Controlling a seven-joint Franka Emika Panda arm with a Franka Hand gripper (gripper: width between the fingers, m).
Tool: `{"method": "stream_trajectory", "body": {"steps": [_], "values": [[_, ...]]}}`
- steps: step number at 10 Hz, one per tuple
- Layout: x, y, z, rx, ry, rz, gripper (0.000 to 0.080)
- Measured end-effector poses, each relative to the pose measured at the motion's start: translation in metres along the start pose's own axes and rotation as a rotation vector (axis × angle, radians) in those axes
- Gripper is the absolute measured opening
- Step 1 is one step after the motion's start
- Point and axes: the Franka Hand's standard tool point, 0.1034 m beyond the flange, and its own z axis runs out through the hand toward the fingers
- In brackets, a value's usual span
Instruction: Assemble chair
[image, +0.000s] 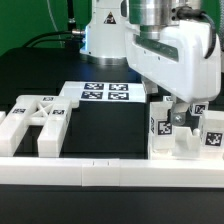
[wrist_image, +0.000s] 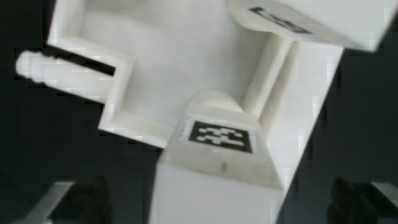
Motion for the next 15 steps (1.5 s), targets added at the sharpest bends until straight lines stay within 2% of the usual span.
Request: {"method": "stream_trajectory", "body": {"steps": [3, 10, 14, 15], "values": [[0.0005, 0.0006, 0.0010, -0.002, 0.000, -0.226, 0.0648], [-0.0003, -0.0007, 0.0011, -0.012, 0.010, -0.875, 0.0649], [0.0000, 0.0002, 0.0023, -0.050, 0.028, -1.212, 0.0649], [0.0005, 0.0005, 0.0023, -0.051, 0.028, -1.246, 0.0649]]}}
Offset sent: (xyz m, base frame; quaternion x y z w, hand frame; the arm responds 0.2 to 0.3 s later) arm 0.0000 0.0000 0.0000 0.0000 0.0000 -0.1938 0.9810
